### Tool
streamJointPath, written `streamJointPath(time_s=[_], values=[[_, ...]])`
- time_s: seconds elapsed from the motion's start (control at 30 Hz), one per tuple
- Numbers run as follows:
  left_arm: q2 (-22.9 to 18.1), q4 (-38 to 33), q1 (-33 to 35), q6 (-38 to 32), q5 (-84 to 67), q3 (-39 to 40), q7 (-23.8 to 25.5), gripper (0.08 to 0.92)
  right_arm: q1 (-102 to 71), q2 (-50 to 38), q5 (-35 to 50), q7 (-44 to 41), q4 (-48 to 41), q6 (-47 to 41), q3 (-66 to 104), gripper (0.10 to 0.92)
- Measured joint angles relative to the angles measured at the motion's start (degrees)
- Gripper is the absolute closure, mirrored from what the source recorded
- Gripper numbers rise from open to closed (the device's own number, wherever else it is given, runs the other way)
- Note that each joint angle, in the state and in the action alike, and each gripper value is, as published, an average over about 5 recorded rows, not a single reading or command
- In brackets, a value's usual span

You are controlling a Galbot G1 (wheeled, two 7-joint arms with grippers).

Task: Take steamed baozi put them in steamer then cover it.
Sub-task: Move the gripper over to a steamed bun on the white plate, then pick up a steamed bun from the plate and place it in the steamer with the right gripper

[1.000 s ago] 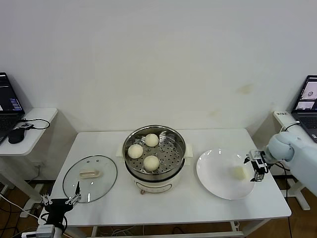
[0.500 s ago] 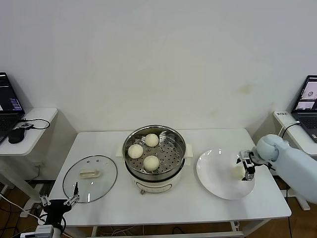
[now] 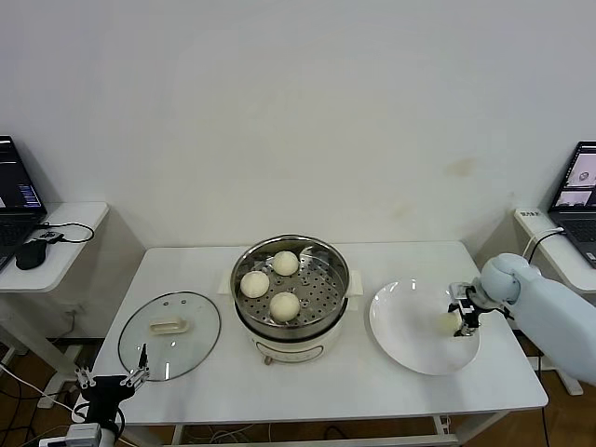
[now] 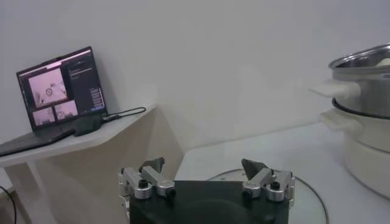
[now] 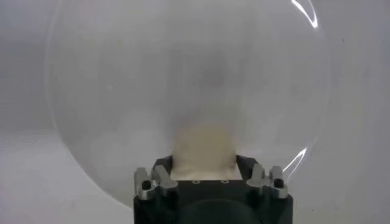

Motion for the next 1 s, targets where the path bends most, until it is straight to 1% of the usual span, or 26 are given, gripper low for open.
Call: streamJointPath(time_s=[0.23, 0.43, 0.7, 1.0], values=[[0.1, -0.1, -0.3, 0.0, 0.0, 0.1, 0.0, 0.177, 2.3, -2.0, 1.7, -1.1, 2.4, -1.0, -1.7, 0.431], [0.4, -0.5, -0.8, 0.2, 0.0, 0.5, 0.0, 0.177, 8.1, -5.0, 6.1, -1.7, 7.1, -3.1, -6.1, 0.429], [0.6, -1.0, -1.1, 0.2, 0.1, 1.1, 0.0, 0.177, 22.6, -5.6, 17.4, -1.0, 14.7, -7.7, -15.6, 0.416], [0.4, -1.1, -1.4, 0.0, 0.1, 1.1, 0.0, 0.177, 39.0, 1.9, 31.4, 2.6, 18.5, -14.0, -28.1, 0.407]])
